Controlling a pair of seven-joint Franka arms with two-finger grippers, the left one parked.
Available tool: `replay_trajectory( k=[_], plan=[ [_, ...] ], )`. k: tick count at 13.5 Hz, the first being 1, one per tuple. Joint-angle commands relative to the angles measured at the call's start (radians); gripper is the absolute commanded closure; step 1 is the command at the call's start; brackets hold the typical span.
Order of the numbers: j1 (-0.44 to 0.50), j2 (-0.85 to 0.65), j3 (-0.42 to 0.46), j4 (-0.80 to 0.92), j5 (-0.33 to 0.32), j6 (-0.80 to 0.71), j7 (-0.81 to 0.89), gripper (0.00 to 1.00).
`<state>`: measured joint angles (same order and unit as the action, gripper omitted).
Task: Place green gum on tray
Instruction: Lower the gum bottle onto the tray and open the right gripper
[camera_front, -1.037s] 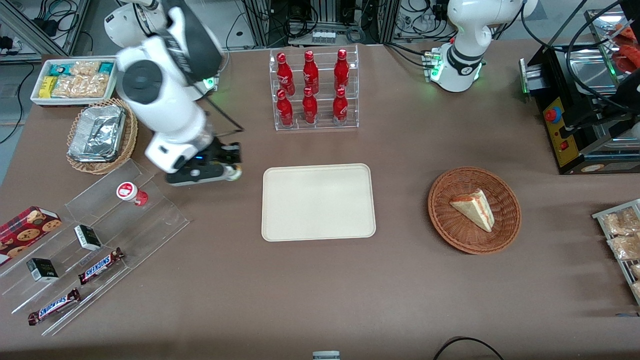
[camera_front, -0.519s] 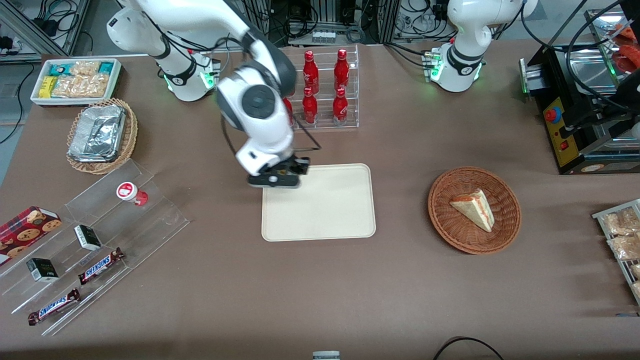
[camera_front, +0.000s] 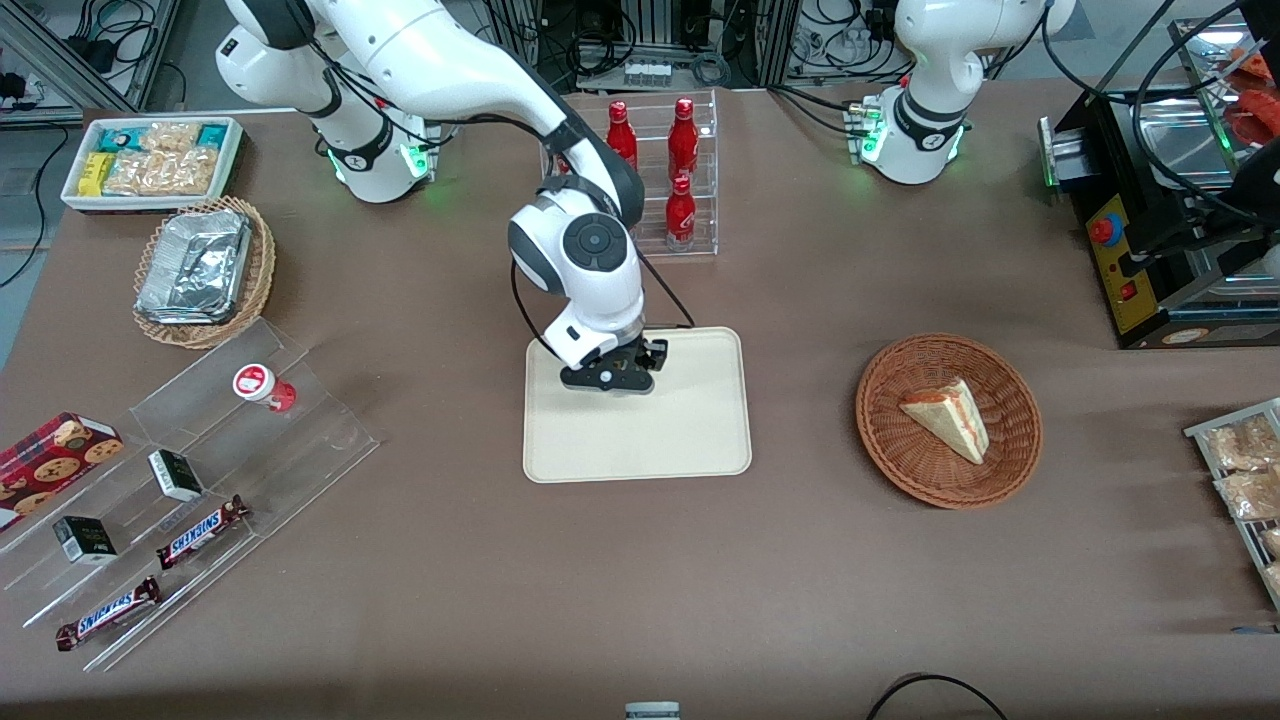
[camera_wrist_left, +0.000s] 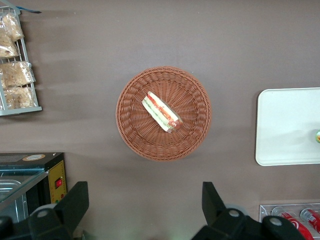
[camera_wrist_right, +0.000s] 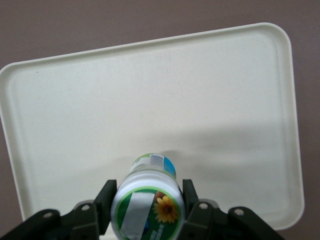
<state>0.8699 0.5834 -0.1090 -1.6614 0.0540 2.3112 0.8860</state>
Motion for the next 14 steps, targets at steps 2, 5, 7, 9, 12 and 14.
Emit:
replay_trajectory(
  k=[2, 5, 7, 9, 12, 14],
  plan=[
    [0.031, 0.062, -0.017, 0.043, -0.010, 0.036, 0.022, 1.00],
    [0.032, 0.084, -0.017, 0.043, -0.022, 0.076, 0.024, 1.00],
    [0.032, 0.101, -0.017, 0.043, -0.023, 0.095, 0.022, 1.00],
    [0.031, 0.104, -0.017, 0.043, -0.023, 0.096, 0.015, 0.34],
    [0.028, 0.093, -0.018, 0.043, -0.022, 0.096, 0.022, 0.00],
    [0.015, 0.057, -0.020, 0.038, -0.019, 0.079, 0.018, 0.00]
  ],
)
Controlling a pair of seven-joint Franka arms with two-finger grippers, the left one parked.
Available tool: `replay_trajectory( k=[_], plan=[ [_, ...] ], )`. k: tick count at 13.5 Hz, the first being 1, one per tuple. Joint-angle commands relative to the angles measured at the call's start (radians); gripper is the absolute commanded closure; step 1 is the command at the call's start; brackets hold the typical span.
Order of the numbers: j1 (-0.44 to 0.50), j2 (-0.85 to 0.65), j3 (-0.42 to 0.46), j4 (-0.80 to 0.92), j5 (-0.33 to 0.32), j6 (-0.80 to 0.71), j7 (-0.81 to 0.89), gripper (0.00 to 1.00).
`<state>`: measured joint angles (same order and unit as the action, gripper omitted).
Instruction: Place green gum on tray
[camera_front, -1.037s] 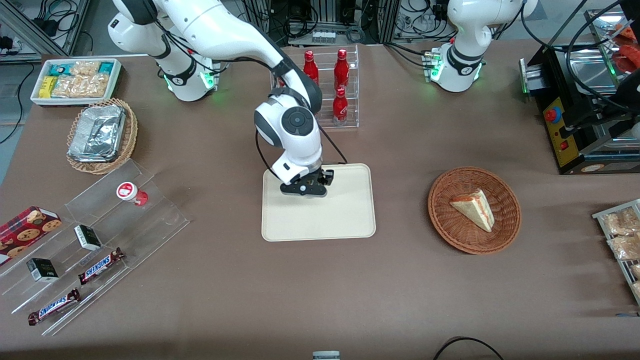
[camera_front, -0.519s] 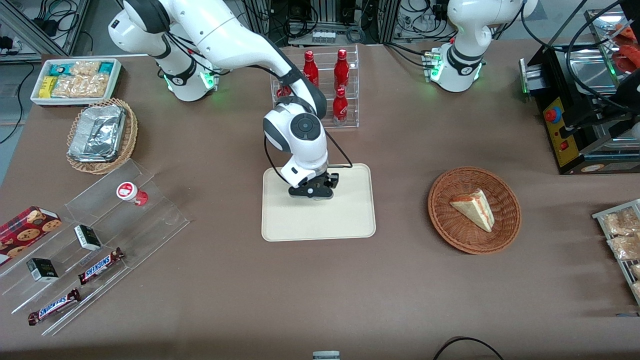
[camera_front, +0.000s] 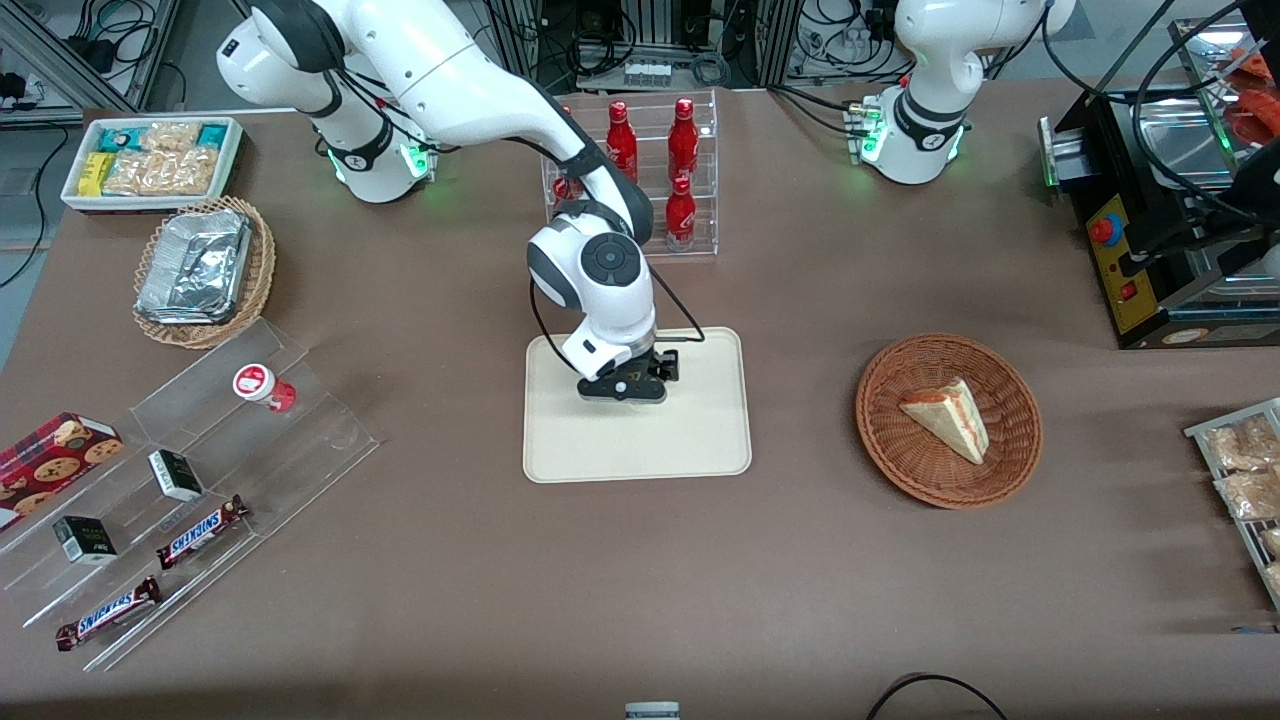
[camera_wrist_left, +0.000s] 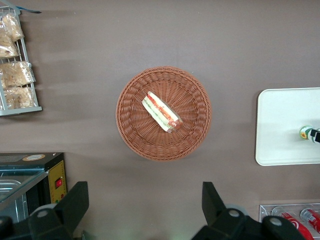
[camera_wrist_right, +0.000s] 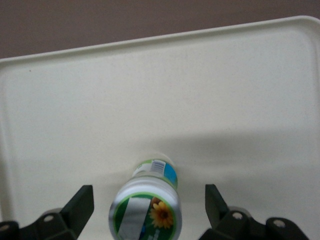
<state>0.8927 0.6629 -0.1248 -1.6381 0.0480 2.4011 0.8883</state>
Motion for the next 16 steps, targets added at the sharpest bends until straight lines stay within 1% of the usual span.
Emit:
replay_trajectory(
  k=[1, 3, 7, 10, 13, 16],
  plan=[
    [-0.017, -0.070, -0.007, 0.001, -0.014, -0.037, 0.009, 0.00],
    [-0.070, -0.184, -0.006, -0.025, -0.016, -0.156, -0.026, 0.00],
    [-0.162, -0.417, -0.004, -0.107, -0.004, -0.362, -0.193, 0.00],
    [-0.268, -0.578, -0.004, -0.192, -0.004, -0.457, -0.285, 0.00],
    [-0.430, -0.681, -0.006, -0.204, -0.004, -0.609, -0.515, 0.00],
    [-0.605, -0.709, -0.006, -0.189, -0.005, -0.686, -0.704, 0.00]
  ],
)
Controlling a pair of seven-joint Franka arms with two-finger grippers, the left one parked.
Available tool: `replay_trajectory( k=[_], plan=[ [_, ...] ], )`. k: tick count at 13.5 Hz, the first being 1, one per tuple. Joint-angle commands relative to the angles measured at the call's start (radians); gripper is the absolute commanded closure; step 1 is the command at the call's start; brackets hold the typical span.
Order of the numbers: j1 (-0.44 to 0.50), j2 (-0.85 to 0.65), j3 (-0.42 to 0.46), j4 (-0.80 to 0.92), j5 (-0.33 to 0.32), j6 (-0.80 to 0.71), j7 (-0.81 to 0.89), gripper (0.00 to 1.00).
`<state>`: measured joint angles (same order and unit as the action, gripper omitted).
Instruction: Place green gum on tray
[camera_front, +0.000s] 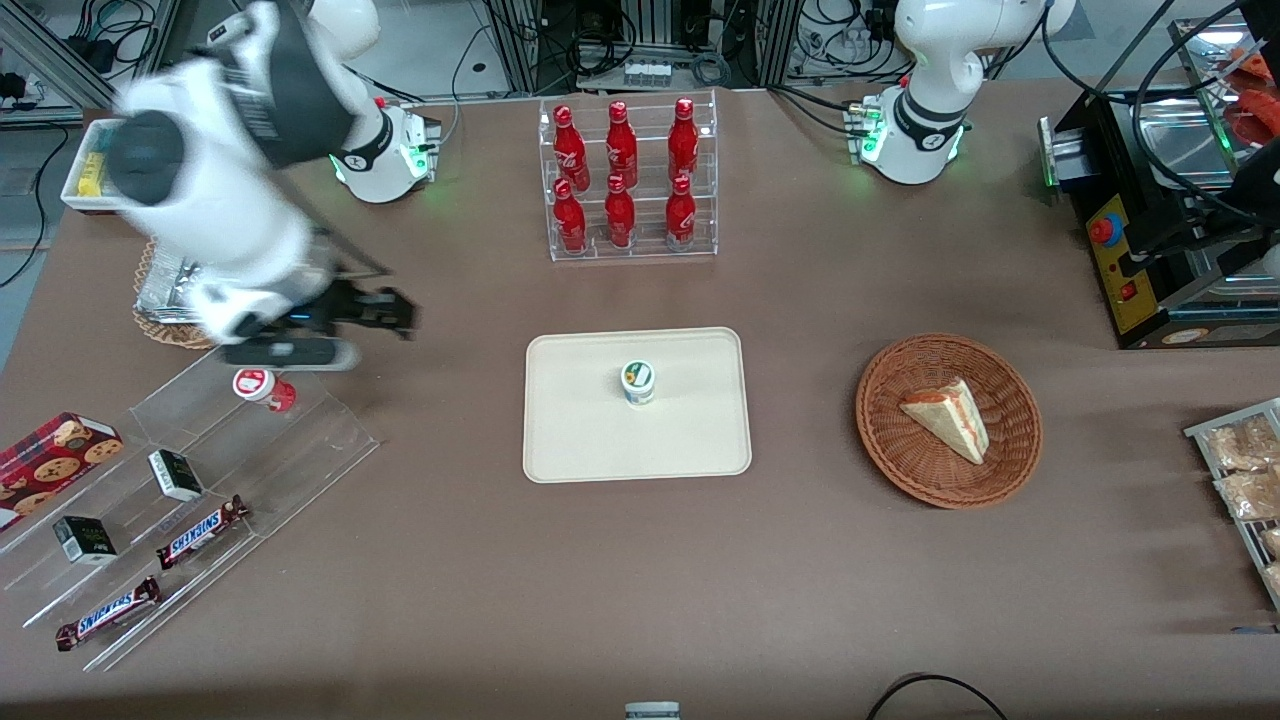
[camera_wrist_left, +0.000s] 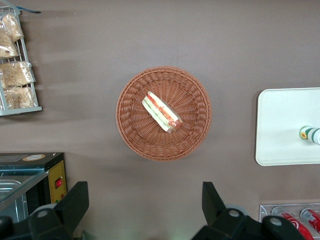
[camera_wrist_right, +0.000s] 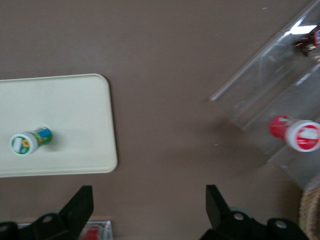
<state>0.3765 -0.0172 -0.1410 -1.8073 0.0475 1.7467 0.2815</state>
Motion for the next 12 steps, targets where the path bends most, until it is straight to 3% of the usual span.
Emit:
replay_trajectory(
  k=[1, 4, 12],
  plan=[
    [-0.143, -0.024, 0.012, -0.006, -0.005, -0.041, -0.172, 0.00],
    [-0.253, -0.006, 0.017, 0.043, -0.014, -0.044, -0.295, 0.00],
    [-0.389, 0.007, 0.057, 0.100, -0.026, -0.087, -0.352, 0.00]
  ],
)
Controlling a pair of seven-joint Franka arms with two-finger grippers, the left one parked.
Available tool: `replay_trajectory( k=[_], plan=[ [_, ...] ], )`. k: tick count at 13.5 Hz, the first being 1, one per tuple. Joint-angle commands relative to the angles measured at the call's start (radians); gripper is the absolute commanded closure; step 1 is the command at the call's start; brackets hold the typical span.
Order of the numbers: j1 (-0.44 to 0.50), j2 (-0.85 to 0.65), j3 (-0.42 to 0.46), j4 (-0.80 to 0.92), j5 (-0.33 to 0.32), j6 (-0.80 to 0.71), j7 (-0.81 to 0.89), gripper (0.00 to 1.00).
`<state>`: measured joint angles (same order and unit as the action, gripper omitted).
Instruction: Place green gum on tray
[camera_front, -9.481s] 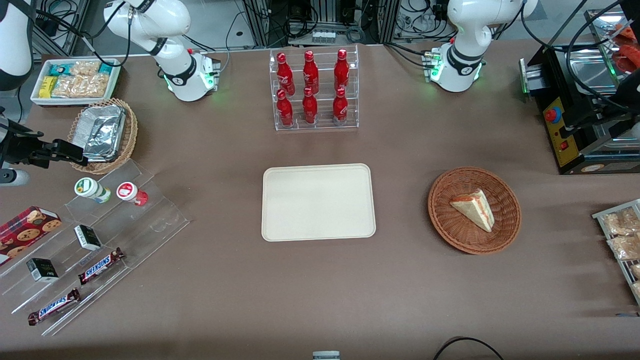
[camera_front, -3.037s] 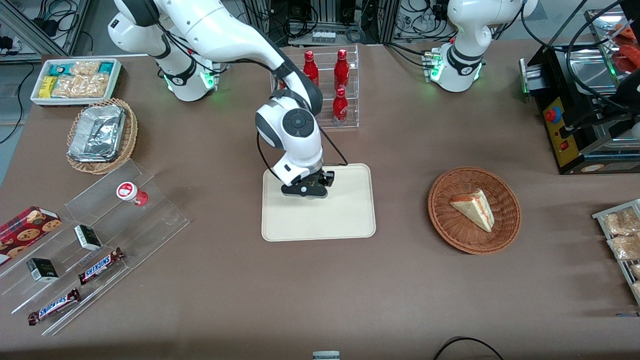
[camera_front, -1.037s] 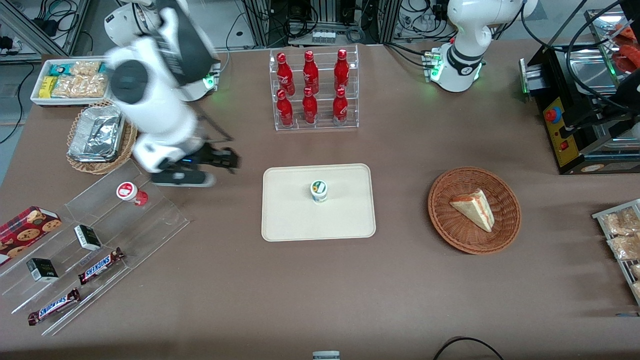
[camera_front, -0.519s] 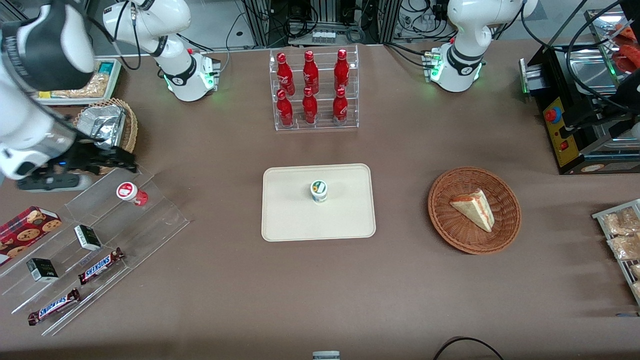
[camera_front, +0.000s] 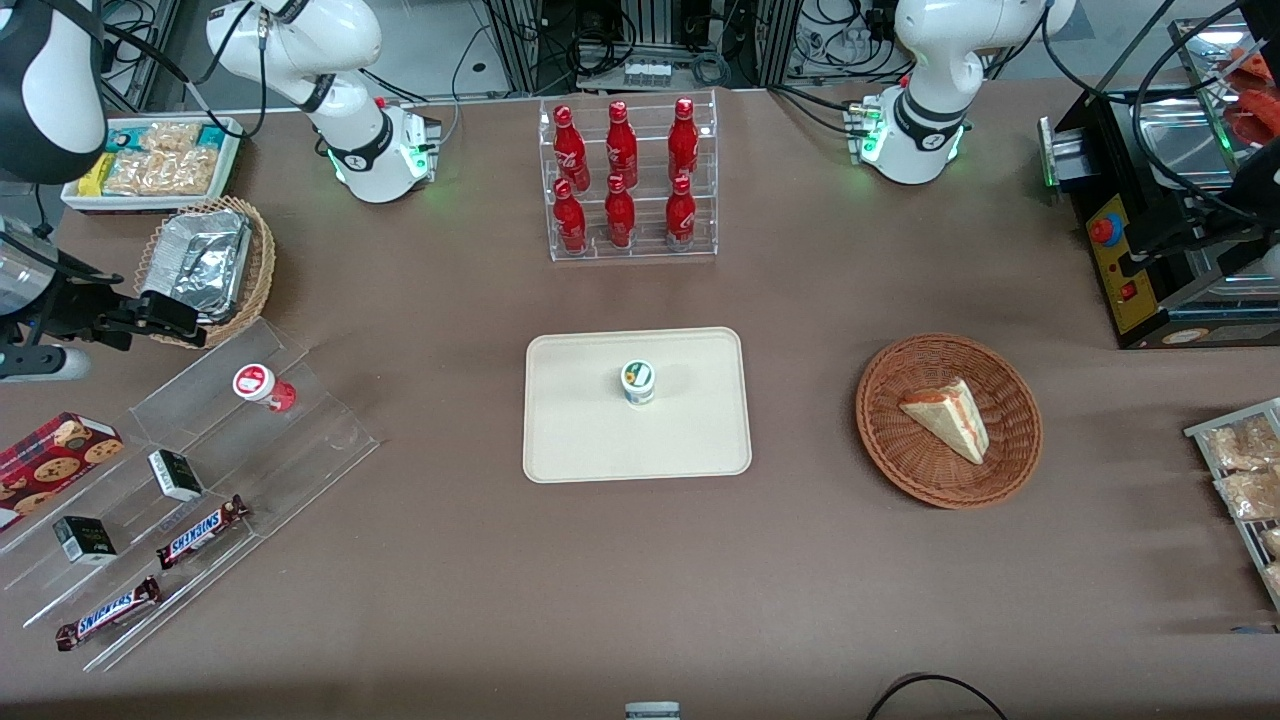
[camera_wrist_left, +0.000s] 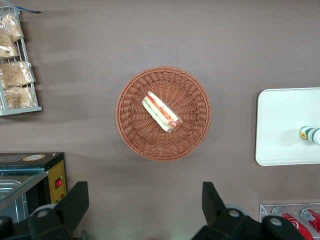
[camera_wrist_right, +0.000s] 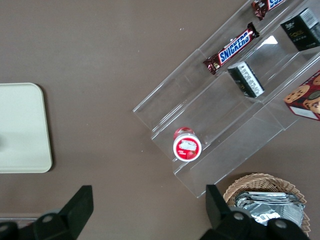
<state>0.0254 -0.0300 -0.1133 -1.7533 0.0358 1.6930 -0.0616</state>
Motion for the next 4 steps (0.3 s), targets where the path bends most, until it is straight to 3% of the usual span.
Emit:
replay_trajectory(
  k=[1, 4],
  plan=[
    [-0.041, 0.019, 0.030, 0.048, -0.016, -0.033, -0.009, 0.00],
    [-0.039, 0.022, 0.029, 0.061, -0.016, -0.053, -0.009, 0.00]
  ],
)
